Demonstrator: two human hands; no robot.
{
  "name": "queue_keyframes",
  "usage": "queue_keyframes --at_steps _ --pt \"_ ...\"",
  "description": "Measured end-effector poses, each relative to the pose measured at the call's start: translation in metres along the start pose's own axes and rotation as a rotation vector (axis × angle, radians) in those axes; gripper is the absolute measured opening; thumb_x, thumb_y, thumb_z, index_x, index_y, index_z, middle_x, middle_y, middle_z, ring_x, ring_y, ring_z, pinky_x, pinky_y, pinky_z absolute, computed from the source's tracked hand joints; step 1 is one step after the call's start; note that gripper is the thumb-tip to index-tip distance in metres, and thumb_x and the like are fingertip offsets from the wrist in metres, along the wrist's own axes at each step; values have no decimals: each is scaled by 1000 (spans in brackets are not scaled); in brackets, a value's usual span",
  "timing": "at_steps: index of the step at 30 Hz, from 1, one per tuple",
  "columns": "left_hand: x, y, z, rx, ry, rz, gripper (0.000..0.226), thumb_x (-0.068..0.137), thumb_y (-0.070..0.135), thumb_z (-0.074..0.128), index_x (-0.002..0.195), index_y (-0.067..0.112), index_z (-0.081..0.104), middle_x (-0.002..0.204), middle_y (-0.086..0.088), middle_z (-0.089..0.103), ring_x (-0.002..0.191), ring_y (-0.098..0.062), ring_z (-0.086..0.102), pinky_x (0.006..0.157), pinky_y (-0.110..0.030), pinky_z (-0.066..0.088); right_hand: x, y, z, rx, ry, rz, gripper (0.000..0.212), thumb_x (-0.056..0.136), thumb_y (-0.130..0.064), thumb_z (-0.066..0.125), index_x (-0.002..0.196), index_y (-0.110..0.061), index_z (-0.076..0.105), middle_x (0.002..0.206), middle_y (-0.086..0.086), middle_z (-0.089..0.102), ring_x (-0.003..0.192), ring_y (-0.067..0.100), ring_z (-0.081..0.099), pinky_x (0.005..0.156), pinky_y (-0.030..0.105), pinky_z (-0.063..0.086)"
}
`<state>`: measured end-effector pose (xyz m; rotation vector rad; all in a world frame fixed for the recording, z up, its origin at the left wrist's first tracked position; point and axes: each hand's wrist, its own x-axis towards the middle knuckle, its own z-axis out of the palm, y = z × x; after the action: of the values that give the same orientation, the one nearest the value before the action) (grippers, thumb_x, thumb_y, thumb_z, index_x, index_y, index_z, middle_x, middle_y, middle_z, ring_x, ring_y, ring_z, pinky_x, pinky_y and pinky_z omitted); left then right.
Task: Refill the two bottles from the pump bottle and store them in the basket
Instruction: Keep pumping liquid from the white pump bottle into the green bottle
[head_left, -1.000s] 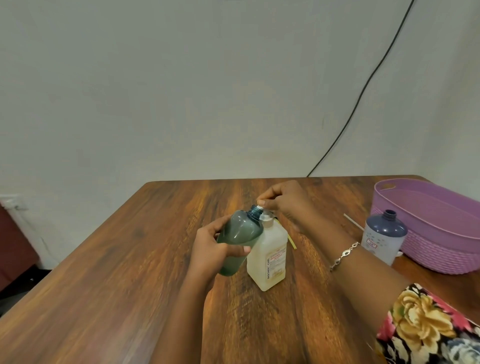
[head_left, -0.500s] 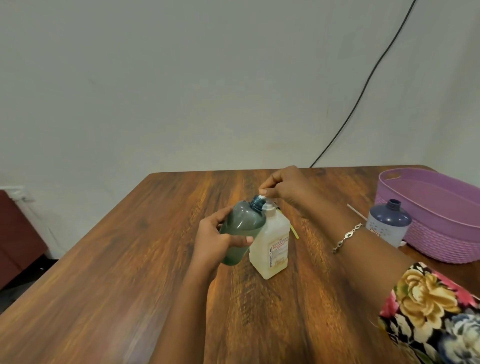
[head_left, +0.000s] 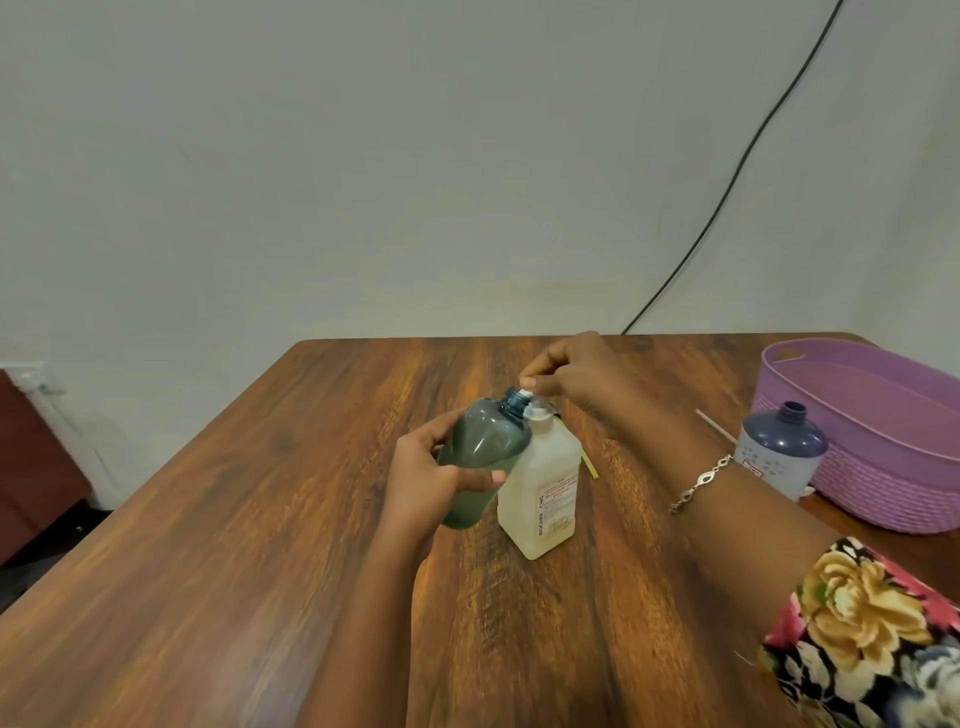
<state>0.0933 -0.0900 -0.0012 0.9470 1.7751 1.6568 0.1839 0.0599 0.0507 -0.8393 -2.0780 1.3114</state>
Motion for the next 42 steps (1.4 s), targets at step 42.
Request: queue_keyframes --at_steps 42 --pt "0 4 2 65 15 -23 77 59 -4 78 129 15 54 122 -1 58 107 -16 52 82 -31 43 5 -19 -12 -88 -164 87 16 79 6 65 69 -7 65 72 4 63 67 11 53 51 16 41"
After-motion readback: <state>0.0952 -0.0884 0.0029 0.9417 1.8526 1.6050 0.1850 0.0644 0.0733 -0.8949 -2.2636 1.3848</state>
